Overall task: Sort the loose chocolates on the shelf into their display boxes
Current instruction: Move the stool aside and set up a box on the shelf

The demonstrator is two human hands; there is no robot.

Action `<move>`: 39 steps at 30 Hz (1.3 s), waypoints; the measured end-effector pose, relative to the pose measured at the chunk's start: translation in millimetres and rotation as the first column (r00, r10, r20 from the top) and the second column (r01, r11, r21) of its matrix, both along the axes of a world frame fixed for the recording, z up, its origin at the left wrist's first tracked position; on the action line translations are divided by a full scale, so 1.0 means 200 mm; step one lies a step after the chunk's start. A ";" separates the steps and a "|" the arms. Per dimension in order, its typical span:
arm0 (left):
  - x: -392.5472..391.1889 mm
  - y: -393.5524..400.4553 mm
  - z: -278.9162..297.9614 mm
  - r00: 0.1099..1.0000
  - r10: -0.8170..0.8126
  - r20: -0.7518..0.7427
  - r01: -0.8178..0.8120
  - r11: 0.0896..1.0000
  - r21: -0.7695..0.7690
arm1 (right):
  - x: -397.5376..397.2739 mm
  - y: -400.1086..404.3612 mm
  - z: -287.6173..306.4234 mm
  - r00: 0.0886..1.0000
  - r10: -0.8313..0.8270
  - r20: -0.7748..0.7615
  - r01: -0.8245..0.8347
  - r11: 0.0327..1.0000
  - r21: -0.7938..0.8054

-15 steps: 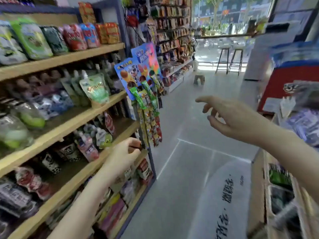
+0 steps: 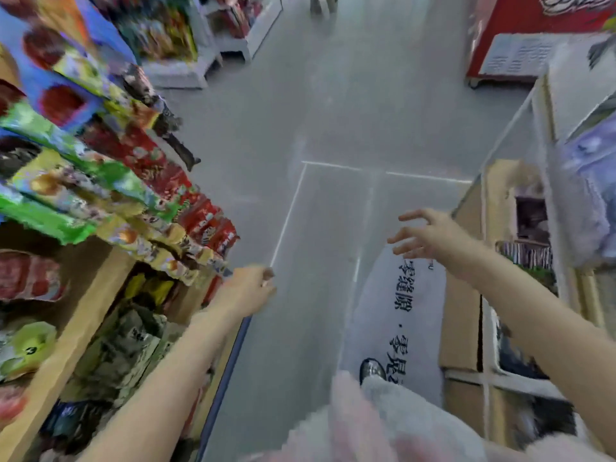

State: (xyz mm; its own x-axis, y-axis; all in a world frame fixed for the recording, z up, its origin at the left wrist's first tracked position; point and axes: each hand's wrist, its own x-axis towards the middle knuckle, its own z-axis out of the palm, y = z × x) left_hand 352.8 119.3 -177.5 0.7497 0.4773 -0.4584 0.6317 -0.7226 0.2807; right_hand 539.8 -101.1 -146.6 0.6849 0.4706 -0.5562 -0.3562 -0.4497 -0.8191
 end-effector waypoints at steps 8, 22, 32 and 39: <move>1.08 0.61 -0.12 0.998 0.047 -0.041 -0.048 0.998 -0.033 | 1.06 0.69 0.01 0.993 0.064 0.100 -0.068 0.997 0.032; 3.54 2.20 0.01 0.986 0.067 0.154 -0.040 0.984 -0.172 | 3.38 1.99 0.13 0.988 -0.135 0.077 0.126 0.986 0.108; 5.17 3.30 0.12 0.967 0.186 0.174 -0.177 0.982 -0.064 | 5.23 3.16 0.19 0.974 -0.012 0.225 0.009 1.000 0.017; 6.23 4.23 0.02 0.973 0.175 0.151 -0.160 0.981 -0.108 | 6.30 4.16 0.09 0.802 0.365 0.473 -0.308 0.931 -0.198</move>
